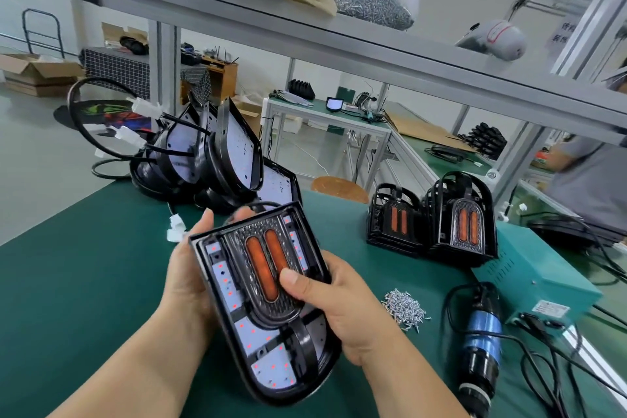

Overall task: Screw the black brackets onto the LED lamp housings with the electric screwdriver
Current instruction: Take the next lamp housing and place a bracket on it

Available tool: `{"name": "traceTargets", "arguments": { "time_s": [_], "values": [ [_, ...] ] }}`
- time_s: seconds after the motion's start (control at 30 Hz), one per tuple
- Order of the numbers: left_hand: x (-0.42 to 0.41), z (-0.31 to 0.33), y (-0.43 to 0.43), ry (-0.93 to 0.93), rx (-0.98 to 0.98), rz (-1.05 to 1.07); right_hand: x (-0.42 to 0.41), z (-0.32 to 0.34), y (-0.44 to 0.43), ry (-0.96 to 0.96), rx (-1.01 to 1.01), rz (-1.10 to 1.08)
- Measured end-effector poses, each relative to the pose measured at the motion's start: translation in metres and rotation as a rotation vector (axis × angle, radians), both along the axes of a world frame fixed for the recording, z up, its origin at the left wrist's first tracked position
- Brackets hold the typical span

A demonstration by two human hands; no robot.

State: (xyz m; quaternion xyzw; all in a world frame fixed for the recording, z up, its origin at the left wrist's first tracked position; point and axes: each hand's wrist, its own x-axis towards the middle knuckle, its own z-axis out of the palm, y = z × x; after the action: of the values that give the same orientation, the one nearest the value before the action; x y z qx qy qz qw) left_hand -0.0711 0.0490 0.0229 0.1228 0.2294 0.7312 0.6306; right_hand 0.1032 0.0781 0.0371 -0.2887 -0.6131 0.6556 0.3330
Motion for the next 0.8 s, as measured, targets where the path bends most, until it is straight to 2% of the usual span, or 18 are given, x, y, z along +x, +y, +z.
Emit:
{"name": "traceTargets", "arguments": {
  "time_s": [0.07, 0.13, 0.23, 0.3, 0.4, 0.5, 0.67, 0.8],
  "values": [
    [-0.009, -0.002, 0.003, -0.128, 0.045, 0.044, 0.000, 0.000, 0.002, -0.016, -0.040, -0.044],
    [-0.010, -0.002, 0.006, -0.168, 0.073, 0.073, 0.000, -0.001, 0.003, -0.043, -0.079, -0.086],
    [-0.004, -0.002, 0.012, -0.072, 0.007, 0.038, 0.002, -0.002, 0.005, -0.072, -0.126, -0.166],
    [0.002, -0.004, 0.015, 0.030, -0.056, -0.056, 0.001, -0.004, 0.008, -0.068, -0.162, -0.255],
    [0.013, -0.005, 0.013, 0.279, -0.131, -0.219, -0.001, -0.009, 0.011, -0.025, -0.186, -0.348],
    [0.022, -0.007, 0.009, 0.367, -0.138, -0.345, -0.003, -0.012, 0.011, 0.004, -0.161, -0.388],
    [0.026, -0.007, 0.010, 0.413, -0.138, -0.182, 0.001, -0.010, 0.014, -0.030, -0.160, -0.351],
    [0.029, -0.002, 0.009, 0.462, -0.106, -0.156, 0.007, -0.004, 0.019, -0.072, -0.176, -0.275]
  ]
}}
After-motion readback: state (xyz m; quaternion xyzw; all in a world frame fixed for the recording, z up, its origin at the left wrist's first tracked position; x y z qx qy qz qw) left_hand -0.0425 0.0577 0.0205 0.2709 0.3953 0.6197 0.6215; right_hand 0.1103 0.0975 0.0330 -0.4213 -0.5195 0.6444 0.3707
